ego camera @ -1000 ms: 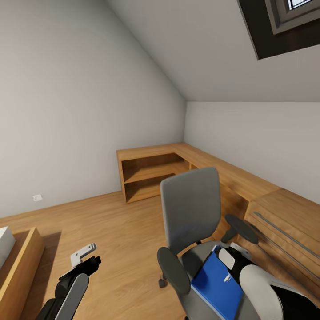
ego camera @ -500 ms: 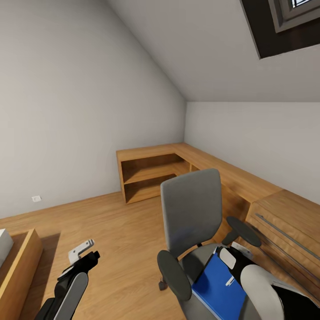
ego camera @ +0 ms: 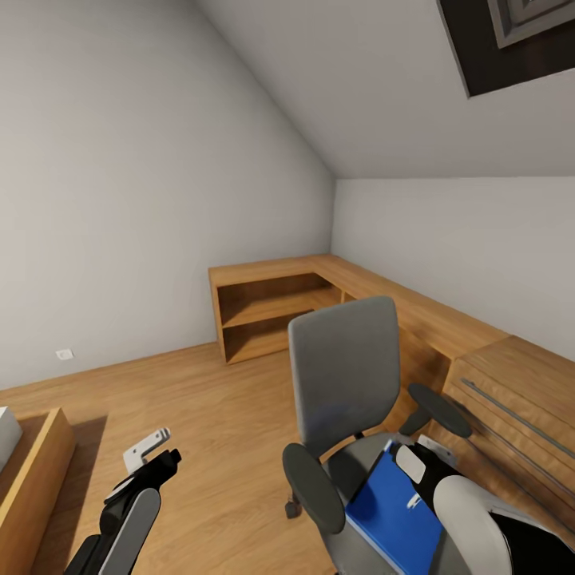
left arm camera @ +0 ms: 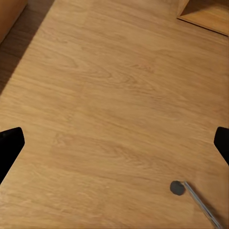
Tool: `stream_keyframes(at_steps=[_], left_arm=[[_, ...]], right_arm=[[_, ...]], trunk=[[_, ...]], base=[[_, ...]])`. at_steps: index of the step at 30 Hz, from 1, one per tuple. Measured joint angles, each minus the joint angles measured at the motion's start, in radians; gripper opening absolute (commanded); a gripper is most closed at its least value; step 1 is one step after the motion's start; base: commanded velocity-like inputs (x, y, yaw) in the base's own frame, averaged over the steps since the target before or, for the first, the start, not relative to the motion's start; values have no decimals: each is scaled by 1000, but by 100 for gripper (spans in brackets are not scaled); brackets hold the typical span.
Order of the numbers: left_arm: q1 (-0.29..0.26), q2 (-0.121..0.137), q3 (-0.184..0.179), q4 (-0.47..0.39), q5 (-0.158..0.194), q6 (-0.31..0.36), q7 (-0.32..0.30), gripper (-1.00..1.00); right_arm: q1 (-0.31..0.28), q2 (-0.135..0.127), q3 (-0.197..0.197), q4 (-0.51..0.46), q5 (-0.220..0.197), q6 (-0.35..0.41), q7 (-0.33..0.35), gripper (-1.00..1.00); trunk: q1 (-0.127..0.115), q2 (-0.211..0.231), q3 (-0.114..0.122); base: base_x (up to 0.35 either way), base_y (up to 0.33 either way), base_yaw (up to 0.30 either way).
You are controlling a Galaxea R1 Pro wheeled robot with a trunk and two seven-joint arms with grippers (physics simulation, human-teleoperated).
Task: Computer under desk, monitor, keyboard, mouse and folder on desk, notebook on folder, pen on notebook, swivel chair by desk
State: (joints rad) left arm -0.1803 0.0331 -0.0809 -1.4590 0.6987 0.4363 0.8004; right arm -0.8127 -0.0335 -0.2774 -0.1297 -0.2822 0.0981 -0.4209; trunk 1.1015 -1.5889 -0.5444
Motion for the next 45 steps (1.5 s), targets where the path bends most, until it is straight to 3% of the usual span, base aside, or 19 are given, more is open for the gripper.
stream_keyframes(at_steps=[13, 29, 30, 34, 38, 45], left_arm=[[0, 0, 0, 0, 0, 1, 0, 100], [0, 0, 0, 0, 0, 1, 0, 100], [0, 0, 0, 0, 0, 1, 0, 100], [0, 0, 0, 0, 0, 1, 0, 100], [0, 0, 0, 0, 0, 1, 0, 100], [0, 0, 0, 0, 0, 1, 0, 100]], right_arm=[[0, -2, -1, 1, 2, 0, 0, 100], [0, -24, -22, 3, 0, 70, -4, 100], [0, -24, -25, 3, 1, 109, -4, 100], [0, -25, -34, 2, 3, 140, -5, 100], [0, -26, -36, 2, 4, 147, -5, 100], [0, -28, -36, 1, 4, 149, -5, 100]], trunk=[[50, -91, -41], [50, -91, -41], [50, -91, -41], [54, -98, -44], [69, -126, -56], [69, -126, -56]], base=[[0, 0, 0], [0, 0, 0], [0, 0, 0], [0, 0, 0], [0, 0, 0], [0, 0, 0]])
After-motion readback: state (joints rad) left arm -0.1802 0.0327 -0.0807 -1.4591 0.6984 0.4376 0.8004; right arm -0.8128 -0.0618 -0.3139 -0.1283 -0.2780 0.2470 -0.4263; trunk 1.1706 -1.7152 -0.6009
